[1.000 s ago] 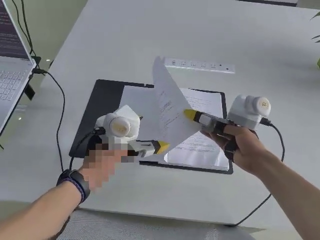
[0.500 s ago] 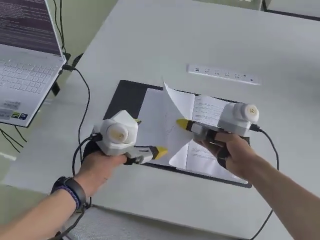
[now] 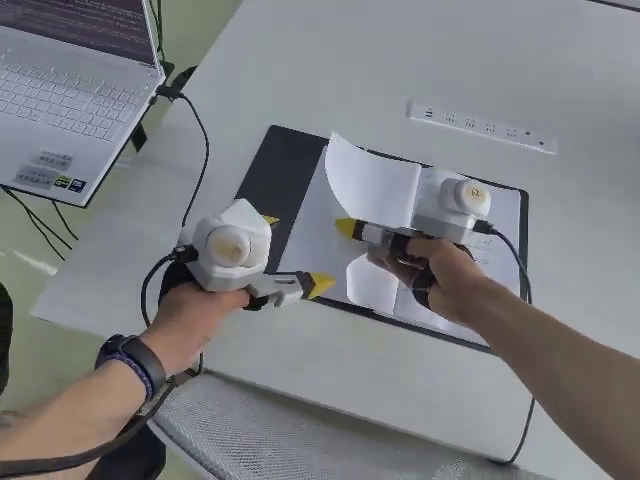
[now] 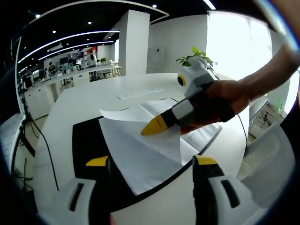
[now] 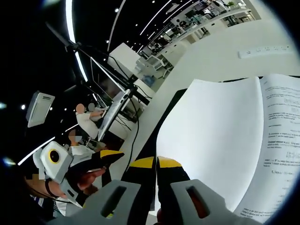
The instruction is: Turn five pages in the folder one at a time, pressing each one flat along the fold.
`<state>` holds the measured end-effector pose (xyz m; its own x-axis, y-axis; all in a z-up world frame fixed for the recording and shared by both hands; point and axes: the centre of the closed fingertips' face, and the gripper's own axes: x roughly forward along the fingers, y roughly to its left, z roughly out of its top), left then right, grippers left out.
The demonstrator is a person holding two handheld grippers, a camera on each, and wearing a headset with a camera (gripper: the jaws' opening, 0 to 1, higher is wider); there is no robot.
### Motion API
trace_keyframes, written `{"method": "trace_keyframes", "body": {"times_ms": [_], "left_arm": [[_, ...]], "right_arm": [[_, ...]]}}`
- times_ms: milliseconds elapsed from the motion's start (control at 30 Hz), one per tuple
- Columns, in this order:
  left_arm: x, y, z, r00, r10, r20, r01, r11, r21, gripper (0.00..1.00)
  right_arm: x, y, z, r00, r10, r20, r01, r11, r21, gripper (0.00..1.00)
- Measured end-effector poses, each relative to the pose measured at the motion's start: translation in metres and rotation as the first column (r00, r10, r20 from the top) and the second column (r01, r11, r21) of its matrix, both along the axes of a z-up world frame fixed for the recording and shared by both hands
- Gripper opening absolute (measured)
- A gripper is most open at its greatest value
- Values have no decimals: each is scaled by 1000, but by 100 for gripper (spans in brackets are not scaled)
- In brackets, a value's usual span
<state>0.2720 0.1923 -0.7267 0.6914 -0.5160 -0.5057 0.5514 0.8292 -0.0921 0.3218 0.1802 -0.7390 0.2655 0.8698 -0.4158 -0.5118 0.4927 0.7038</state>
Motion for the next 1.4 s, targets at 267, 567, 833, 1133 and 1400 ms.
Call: {"method": "trace_keyframes", "body": {"times_ms": [267,567,833,1133,1400], "left_arm": [[-6,13,-11,999,31,-24,-31,999,-7,71],[-8,16,-19,998,54,-44,-55,998,-16,70],[-10,14,-23,997,47,-54,-47,999,-10,70],[-4,12,-17,998,35,-48,-34,999,20,70],[3,10,-6,999,30,-44,-29,999,35,67]], "right_arm": [[-8,19,-18,998,13,-57,-14,1000,-13,0],[7,22,-55,990,-31,-135,29,999,-20,0],[11,23,-67,988,-34,-150,30,999,-24,2],[4,28,-59,993,5,-118,-7,1000,-17,12],[-1,25,-40,996,30,-83,-28,999,30,18]]}}
